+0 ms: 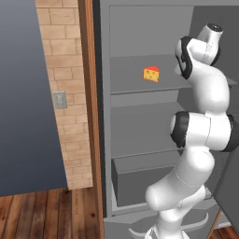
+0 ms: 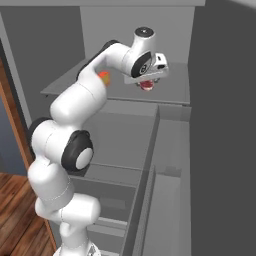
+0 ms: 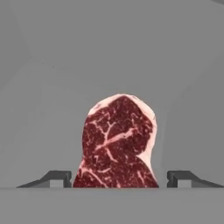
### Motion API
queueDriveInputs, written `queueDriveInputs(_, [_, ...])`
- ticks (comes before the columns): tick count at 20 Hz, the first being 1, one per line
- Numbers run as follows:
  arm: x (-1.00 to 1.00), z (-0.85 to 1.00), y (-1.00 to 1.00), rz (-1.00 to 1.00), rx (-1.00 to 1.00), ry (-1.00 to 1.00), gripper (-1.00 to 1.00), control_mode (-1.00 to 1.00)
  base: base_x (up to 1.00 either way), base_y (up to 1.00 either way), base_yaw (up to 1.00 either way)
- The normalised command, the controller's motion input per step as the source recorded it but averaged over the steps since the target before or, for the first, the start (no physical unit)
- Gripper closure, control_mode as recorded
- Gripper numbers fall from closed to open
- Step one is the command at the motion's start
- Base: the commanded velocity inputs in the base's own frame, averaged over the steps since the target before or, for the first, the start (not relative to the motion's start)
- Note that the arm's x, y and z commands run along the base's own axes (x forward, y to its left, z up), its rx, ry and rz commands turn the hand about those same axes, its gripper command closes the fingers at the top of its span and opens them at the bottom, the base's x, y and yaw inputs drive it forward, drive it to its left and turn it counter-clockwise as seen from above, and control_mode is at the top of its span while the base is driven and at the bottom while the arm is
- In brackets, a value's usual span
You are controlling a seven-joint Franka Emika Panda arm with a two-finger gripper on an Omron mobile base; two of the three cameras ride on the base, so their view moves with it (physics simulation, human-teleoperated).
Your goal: Take the cheese, steak, and lemon wedge from the fridge and place them on the plate on the dining counter to create an appetizer plate.
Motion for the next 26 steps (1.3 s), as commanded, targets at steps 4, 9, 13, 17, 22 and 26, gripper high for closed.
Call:
queueDriveInputs(4, [-0.1,-1.0,0.02,0.0,-0.11,0.07,-1.0,-1.0,0.0,0.0,0.0])
queueDriveInputs(9, [-0.04,-0.95,-0.01,0.0,-0.03,0.13,-1.0,-1.0,0.0,0.0,0.0])
queueDriveInputs(13, [0.0,-0.74,-0.11,0.0,0.0,0.1,-1.0,-1.0,0.0,0.0,0.0])
queueDriveInputs(17, [-0.01,-0.52,-0.24,0.0,0.0,0.01,-1.0,-1.0,0.0,0.0,0.0])
queueDriveInputs(22, [-0.12,-0.57,-0.27,0.0,0.02,-0.02,-1.0,-1.0,0.0,0.0,0.0])
queueDriveInputs(26, [-0.16,-0.68,-0.06,0.0,0.0,-0.07,-1.0,-1.0,0.0,0.0,0.0])
